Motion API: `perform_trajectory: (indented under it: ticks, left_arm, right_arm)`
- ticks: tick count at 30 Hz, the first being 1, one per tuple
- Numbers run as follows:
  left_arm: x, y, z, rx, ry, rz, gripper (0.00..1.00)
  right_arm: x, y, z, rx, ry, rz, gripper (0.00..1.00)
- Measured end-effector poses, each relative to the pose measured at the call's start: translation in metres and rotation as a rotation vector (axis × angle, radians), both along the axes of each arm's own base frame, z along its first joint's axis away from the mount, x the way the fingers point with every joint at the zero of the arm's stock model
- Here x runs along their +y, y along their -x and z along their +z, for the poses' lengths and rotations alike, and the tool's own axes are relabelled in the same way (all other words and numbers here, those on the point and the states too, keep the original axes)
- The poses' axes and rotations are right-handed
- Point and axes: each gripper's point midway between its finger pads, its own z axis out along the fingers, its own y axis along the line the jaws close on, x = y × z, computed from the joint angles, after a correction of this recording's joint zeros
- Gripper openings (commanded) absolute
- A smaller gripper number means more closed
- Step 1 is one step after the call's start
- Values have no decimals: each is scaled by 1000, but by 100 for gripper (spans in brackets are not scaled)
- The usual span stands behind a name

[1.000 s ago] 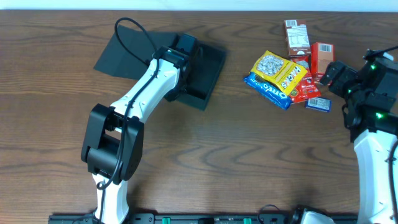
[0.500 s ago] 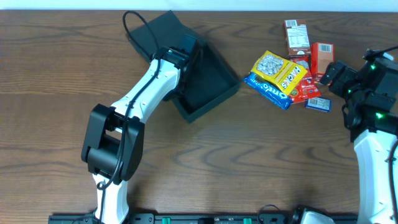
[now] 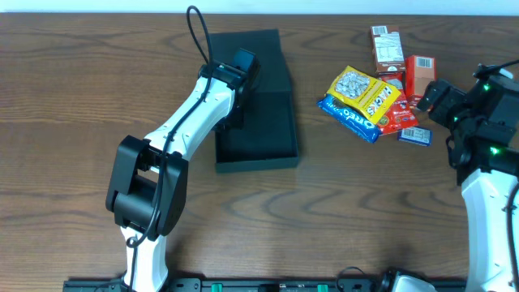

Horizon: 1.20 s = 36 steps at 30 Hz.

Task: Pack container

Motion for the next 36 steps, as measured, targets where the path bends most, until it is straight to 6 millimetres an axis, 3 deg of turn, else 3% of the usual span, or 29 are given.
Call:
perform_trajectory:
  ticks: [14,15,16,17,25,28,31,32,34,36]
  left_arm:
    - [-19,-17,0,-55,84,-56,7]
    - [-19,-17,0,-54,84,-57,16]
    - [-19,-17,0,-53,82,-62,48]
    - [-19,-17,0,-53,84,-60,95]
    - [-16,-9,2,-21,72,-49,95]
    - [-25,-29,29,-100,109,-49,95]
    - [-39,-59,90,-277,188,-54,95]
    - [-42,-67,127,-372,230,-54,95]
    - [-37,-68,159,-442,258,-46,95]
    - [-24,-67,168,-451,255,-24,95]
  right_arm:
    - [0,0,0,0,0,0,99]
    - [0,0,0,0,0,0,99]
    - [0,0,0,0,0,0,99]
    - [0,0,0,0,0,0,99]
    - [2,-7,14,-32,22,35,99]
    - [1,-19,50,-102,59,62,99]
    - [-1,-34,90,-164,97,88,99]
    - [0,-40,90,-159,96,103,99]
    - [2,-60,74,-123,69,144,99]
    - [8,-84,39,-51,19,193,99]
